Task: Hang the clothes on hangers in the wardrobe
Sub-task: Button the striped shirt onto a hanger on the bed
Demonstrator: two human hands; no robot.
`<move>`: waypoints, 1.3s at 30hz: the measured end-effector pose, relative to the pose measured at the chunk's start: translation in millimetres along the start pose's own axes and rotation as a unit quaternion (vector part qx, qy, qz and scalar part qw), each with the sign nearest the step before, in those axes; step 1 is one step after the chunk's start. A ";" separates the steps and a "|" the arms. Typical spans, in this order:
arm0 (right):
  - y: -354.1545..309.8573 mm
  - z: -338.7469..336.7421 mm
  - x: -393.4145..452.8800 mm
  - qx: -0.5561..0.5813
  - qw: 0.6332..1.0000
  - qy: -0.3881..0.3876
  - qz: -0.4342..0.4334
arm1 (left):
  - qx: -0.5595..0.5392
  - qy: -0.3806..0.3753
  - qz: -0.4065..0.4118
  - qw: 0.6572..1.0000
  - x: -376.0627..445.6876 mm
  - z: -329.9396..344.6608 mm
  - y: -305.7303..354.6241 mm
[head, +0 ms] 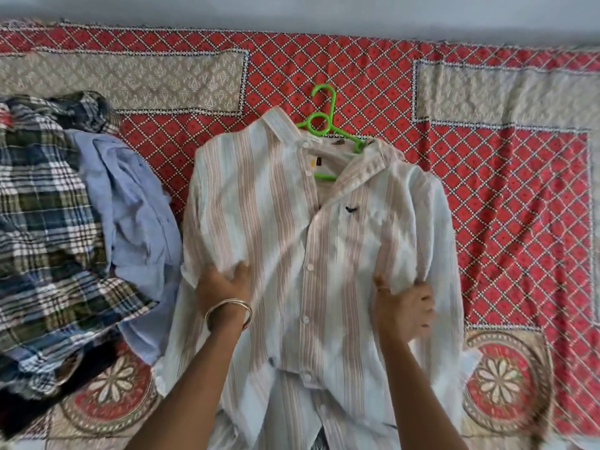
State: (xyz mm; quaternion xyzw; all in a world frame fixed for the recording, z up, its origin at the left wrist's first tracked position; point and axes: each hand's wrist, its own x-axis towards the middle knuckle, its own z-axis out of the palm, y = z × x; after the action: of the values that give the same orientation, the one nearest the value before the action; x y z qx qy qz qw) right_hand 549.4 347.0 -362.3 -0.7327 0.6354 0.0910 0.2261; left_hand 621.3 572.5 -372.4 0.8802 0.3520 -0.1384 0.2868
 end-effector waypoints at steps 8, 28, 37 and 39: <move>21.4 -28.8 -13.1 0.233 0.969 -0.016 -0.076 | -0.111 0.046 0.052 0.991 -5.3 -20.8 25.8; 113.6 -67.9 -26.2 0.125 0.914 -0.385 0.033 | 0.055 -0.248 -0.063 0.965 -18.6 -80.5 -72.6; 81.4 -18.4 -84.0 -0.102 0.958 0.024 -0.268 | 0.287 0.114 0.280 0.909 -72.4 -42.1 -69.5; 56.4 -11.8 -92.0 -0.044 0.944 -0.033 -0.327 | 0.228 0.070 0.389 0.890 -72.8 -35.3 -52.5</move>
State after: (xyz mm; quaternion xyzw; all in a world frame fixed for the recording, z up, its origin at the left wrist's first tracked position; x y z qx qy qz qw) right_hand 476.6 418.5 -325.4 -0.9058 0.3487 0.0638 0.2321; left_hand 534.1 585.3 -333.2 0.9952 -0.0404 -0.0308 0.0834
